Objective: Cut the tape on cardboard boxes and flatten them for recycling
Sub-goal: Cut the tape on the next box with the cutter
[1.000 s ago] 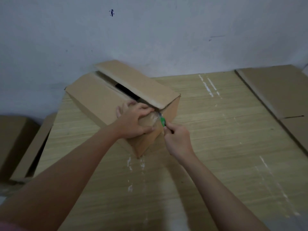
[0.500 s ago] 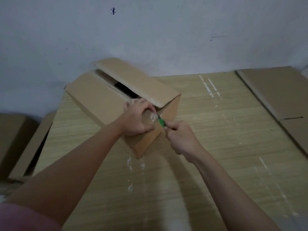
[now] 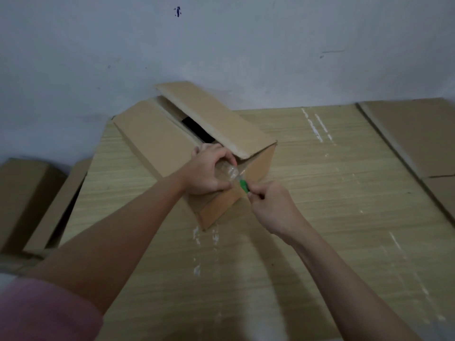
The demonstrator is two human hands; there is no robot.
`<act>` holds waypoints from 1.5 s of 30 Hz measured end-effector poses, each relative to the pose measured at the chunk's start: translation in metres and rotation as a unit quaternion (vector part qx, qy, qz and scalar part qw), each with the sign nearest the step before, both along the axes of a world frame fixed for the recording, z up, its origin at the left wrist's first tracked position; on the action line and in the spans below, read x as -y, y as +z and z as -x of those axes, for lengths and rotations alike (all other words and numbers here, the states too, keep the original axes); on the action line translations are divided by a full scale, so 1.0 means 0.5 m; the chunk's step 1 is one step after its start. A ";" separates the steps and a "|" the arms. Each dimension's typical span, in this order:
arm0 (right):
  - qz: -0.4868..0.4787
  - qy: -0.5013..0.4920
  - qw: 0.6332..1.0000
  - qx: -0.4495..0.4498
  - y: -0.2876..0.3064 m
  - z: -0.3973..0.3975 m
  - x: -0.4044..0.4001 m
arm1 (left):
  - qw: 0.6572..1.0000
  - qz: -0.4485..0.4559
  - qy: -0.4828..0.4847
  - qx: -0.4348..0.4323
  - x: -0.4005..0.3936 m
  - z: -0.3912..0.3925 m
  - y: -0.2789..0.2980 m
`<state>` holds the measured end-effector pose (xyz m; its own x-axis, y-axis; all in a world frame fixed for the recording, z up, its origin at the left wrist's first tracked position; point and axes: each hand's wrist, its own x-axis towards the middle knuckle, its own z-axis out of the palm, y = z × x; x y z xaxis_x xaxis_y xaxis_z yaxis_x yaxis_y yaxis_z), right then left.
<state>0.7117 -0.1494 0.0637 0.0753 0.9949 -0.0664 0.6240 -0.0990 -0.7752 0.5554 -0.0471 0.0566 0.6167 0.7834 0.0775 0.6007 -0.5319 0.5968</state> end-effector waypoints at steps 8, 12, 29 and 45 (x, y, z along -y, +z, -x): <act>-0.010 -0.029 0.999 -0.029 -0.004 0.023 -0.008 | 1.000 -0.008 -0.001 -0.004 -0.002 -0.003 0.000; -0.017 -0.007 1.000 -0.018 -0.003 0.010 0.008 | 1.000 0.008 -0.002 -0.006 -0.006 -0.004 -0.001; -0.040 -0.065 0.988 0.135 -0.065 -0.077 0.072 | 0.999 -0.014 0.025 -0.027 0.014 -0.006 0.009; -0.280 -0.005 0.938 0.202 -0.112 -0.094 0.013 | 0.998 -0.042 0.035 0.008 0.056 -0.011 0.011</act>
<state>0.7585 -0.1558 0.0078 -0.0097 0.8643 0.5029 0.8793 0.2469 -0.4073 0.5608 -0.0750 0.0620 0.5582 0.8151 0.1548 0.6294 -0.5376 0.5612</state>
